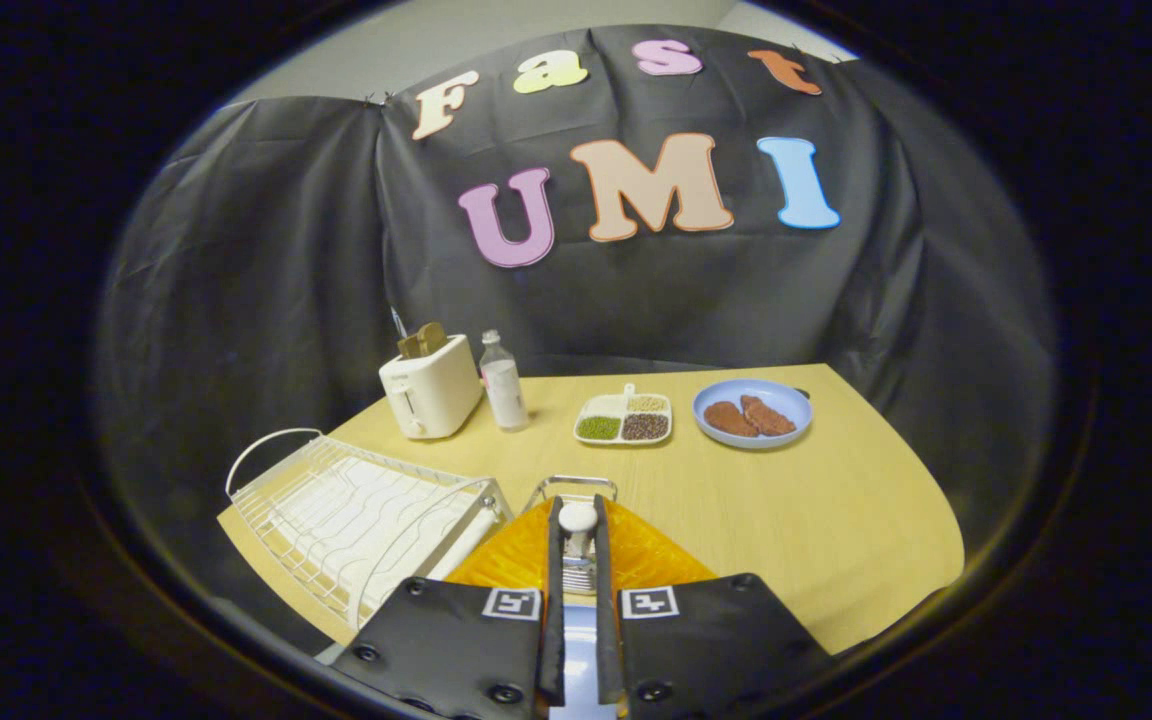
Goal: Take the plate from the dish rack, then take the spoon from the basket and place it into the plate.
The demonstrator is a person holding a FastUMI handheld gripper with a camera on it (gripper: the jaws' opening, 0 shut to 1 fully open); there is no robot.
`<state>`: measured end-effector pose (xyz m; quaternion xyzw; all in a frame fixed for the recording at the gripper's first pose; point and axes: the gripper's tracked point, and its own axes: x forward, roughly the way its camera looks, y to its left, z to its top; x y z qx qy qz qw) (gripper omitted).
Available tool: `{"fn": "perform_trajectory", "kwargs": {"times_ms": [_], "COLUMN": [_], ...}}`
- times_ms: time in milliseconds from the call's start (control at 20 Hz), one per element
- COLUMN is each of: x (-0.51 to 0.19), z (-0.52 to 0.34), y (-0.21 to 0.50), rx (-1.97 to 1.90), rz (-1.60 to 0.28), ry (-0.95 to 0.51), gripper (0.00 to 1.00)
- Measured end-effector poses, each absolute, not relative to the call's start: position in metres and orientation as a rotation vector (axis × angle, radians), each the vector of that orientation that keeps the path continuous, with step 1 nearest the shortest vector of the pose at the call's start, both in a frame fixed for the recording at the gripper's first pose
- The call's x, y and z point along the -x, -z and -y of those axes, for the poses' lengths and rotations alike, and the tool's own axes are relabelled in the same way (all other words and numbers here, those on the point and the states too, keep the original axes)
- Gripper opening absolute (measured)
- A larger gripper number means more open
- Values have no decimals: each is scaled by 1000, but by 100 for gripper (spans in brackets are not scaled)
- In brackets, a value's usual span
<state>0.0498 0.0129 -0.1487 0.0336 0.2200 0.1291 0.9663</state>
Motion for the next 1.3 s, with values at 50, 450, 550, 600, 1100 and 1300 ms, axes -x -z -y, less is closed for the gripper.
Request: {"fn": "perform_trajectory", "kwargs": {"times_ms": [50, 450, 550, 600, 1100, 1300], "x": [-48, -34, -28, -25, 16, 29], "z": [-13, -13, -12, -12, -4, -6], "y": [142, 95, 87, 85, 92, 106], "rx": [-64, -51, -56, -58, -66, -77], "rz": [-437, -362, -351, -346, -365, -382], "ry": [-259, -219, -207, -202, -123, -109], "gripper": [15, 15, 15, 15, 15, 15]}}
